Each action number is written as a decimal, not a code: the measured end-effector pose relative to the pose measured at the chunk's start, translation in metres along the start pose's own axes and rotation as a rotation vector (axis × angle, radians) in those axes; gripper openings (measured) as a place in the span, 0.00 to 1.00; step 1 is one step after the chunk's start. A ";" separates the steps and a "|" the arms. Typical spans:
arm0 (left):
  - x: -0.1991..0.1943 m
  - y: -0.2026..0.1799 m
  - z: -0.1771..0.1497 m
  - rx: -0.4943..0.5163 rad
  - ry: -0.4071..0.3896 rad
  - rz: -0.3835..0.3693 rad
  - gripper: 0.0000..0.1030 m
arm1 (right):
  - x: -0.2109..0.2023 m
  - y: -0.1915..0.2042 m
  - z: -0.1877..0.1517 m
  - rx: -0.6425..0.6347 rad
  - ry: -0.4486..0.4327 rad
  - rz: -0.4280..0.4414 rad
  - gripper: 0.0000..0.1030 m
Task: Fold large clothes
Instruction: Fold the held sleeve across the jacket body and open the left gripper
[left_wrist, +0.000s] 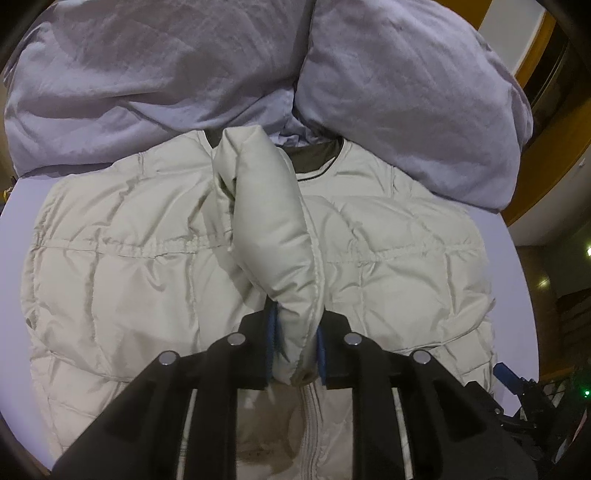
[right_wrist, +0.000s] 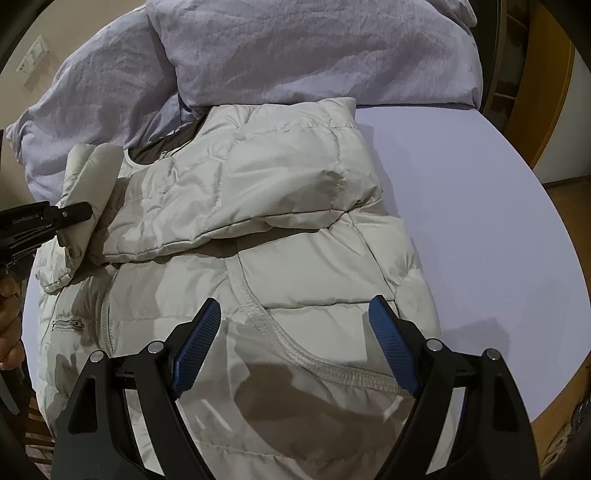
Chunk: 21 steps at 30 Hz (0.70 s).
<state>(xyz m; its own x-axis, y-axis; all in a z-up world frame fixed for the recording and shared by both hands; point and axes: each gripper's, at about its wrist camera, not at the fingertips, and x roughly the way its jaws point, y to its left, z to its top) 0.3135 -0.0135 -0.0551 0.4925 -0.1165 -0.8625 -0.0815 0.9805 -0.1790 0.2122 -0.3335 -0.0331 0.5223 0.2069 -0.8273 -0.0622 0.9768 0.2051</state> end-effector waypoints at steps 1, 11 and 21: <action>-0.001 0.001 0.000 0.000 0.003 0.001 0.27 | 0.000 -0.001 0.000 0.003 0.001 -0.001 0.82; 0.000 0.019 0.011 0.003 -0.023 -0.001 0.48 | 0.002 -0.002 0.003 0.016 0.003 -0.008 0.81; -0.011 0.007 0.018 0.042 -0.081 -0.060 0.52 | 0.004 -0.006 0.006 0.023 0.005 -0.017 0.81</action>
<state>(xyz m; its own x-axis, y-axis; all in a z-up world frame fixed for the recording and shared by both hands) 0.3235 -0.0024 -0.0386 0.5640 -0.1632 -0.8095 -0.0148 0.9781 -0.2075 0.2197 -0.3391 -0.0341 0.5191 0.1904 -0.8332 -0.0333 0.9786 0.2029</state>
